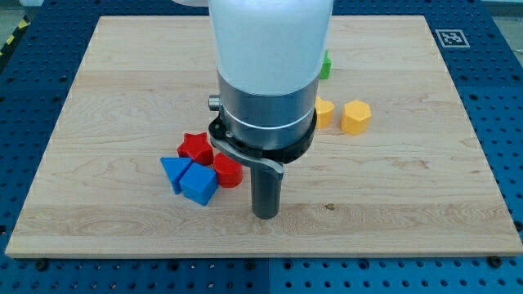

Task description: Separate the blue blocks and red blocks

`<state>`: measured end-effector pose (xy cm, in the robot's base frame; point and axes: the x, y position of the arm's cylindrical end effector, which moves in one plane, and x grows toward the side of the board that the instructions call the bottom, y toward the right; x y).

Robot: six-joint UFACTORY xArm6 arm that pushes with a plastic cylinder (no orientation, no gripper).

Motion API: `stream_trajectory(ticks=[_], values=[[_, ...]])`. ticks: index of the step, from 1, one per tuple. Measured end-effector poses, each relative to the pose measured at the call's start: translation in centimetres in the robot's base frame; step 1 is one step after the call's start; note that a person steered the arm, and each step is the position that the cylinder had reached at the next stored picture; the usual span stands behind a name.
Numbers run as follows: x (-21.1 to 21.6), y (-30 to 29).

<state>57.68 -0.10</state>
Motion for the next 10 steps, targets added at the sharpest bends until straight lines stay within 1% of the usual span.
stream_trajectory(ticks=[3,4,7,9,10], values=[[-0.5,-5.0],[-1.2,-5.0],[-3.1,-10.1],[-2.7,-9.2],[-4.6,-9.2]])
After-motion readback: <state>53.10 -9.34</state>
